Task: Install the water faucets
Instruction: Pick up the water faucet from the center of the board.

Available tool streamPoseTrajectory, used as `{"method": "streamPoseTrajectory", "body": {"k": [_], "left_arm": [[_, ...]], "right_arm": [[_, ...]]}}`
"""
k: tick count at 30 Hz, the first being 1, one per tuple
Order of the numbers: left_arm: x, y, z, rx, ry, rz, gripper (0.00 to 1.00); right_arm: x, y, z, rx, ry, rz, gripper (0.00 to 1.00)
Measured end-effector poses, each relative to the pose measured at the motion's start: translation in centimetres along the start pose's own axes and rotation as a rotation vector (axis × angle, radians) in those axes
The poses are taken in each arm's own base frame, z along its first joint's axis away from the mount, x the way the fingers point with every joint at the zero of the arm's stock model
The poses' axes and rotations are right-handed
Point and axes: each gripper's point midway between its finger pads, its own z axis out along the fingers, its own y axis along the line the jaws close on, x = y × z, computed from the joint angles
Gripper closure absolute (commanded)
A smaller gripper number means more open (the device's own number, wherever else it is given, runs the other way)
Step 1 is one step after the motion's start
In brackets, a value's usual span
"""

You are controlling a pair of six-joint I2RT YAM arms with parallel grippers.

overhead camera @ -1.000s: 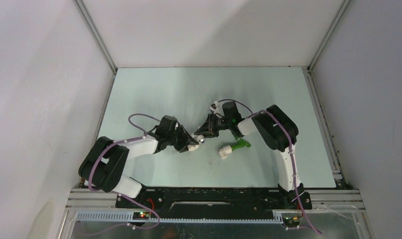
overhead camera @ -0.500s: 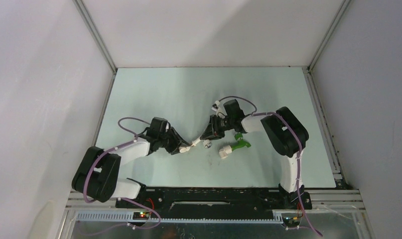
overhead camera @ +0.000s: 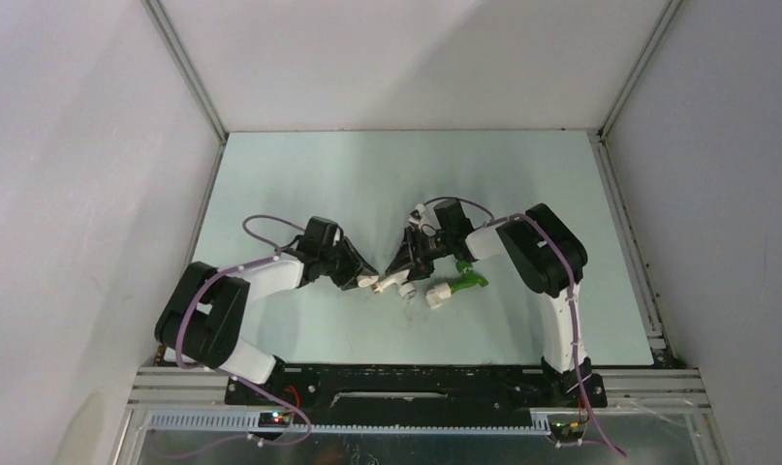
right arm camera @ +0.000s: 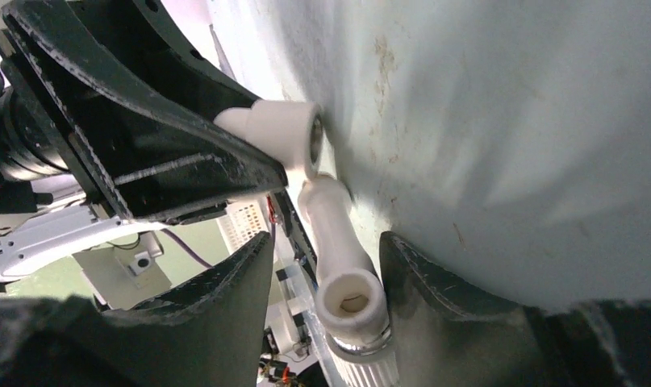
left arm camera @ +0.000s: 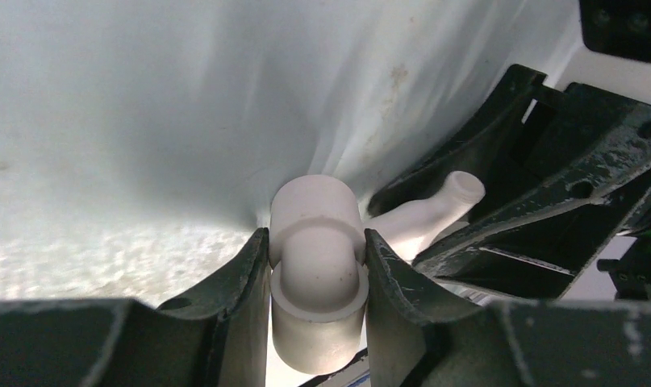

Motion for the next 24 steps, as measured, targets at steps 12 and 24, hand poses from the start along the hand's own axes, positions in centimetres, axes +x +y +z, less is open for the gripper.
{"method": "streamPoseTrajectory", "body": {"k": [12,24], "left_arm": [[0.9,-1.9,1.2,0.054,0.016,-0.021,1.0],[-0.1,3.5,-2.8,-0.246,-0.047,0.133,1.0]], "right_arm": [[1.0,-0.1,0.8,-0.019,0.045,0.014,0.54],[1.4,-0.4,0.4,-0.018,0.067,0.022,0.54]]}}
